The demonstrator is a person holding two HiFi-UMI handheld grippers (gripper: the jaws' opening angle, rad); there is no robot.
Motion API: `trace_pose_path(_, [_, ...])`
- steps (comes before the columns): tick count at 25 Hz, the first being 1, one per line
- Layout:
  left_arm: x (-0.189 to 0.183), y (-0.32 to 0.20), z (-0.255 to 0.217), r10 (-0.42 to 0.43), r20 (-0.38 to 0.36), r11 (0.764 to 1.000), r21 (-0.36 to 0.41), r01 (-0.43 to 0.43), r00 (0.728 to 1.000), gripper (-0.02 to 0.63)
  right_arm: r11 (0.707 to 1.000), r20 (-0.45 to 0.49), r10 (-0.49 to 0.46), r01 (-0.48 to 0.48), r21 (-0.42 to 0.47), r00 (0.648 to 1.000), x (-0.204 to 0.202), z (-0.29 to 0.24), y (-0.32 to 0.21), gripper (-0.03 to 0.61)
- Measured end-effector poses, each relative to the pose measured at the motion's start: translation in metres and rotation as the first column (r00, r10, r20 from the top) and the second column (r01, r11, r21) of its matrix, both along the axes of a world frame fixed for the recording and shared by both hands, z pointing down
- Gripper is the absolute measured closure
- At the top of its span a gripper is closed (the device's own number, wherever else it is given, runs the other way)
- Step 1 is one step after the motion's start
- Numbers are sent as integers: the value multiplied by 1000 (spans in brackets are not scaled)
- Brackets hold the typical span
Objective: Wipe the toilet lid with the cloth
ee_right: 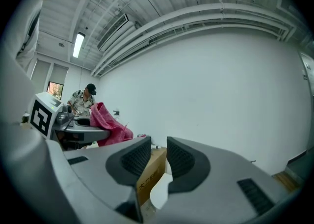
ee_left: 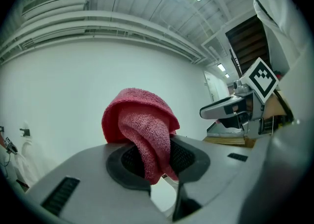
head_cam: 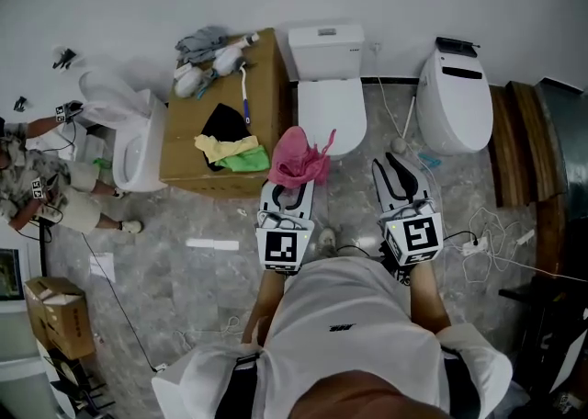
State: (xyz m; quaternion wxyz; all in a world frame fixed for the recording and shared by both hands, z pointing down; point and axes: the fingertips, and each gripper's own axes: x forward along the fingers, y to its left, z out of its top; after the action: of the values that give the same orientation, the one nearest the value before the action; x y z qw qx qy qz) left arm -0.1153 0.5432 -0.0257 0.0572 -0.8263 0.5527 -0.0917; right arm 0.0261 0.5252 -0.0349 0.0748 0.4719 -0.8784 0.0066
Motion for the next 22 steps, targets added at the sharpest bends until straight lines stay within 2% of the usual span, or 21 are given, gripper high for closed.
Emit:
trace_pose_path(10, [-37, -54, 7, 26, -25, 1000, -7, -26, 999, 506, 999, -22, 42, -42, 0, 999, -32, 4, -48, 469])
trace_pose_path(22, [-31, -115, 15, 45, -26, 999, -16, -46, 999, 506, 999, -26, 50, -50, -11, 998, -30, 12, -105, 469])
